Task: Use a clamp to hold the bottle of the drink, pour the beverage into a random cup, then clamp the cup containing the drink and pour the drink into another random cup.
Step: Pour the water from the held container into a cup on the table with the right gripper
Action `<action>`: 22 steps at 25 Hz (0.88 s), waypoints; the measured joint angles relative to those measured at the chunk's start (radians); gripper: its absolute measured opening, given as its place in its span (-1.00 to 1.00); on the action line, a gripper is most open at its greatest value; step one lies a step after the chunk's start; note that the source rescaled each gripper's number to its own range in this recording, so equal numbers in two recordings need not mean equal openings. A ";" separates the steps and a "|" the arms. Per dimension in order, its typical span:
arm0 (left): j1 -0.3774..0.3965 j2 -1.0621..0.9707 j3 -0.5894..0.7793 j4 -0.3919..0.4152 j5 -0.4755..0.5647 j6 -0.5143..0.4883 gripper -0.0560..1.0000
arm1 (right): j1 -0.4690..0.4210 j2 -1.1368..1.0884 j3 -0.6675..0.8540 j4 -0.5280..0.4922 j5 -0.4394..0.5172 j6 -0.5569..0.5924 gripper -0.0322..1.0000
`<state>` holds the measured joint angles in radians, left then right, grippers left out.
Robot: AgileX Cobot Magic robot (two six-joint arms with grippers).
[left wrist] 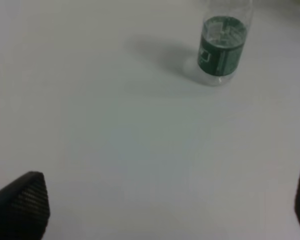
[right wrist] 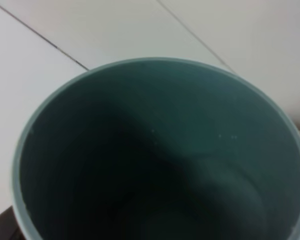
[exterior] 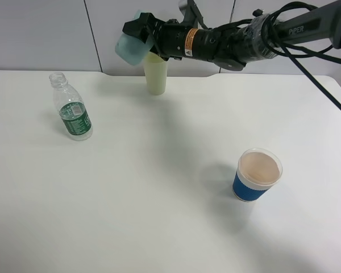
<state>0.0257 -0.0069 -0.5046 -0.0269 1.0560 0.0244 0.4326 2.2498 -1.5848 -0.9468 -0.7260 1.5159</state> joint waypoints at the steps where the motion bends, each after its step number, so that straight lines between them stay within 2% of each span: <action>1: 0.000 0.000 0.000 0.000 0.000 0.000 1.00 | 0.000 0.002 -0.002 0.002 0.002 0.005 -0.94; 22: 0.000 0.000 0.000 0.000 -0.001 0.000 1.00 | 0.046 0.102 -0.120 0.047 0.065 0.153 -0.94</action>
<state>0.0257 -0.0069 -0.5046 -0.0269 1.0551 0.0244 0.4783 2.3521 -1.7047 -0.9001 -0.6606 1.6688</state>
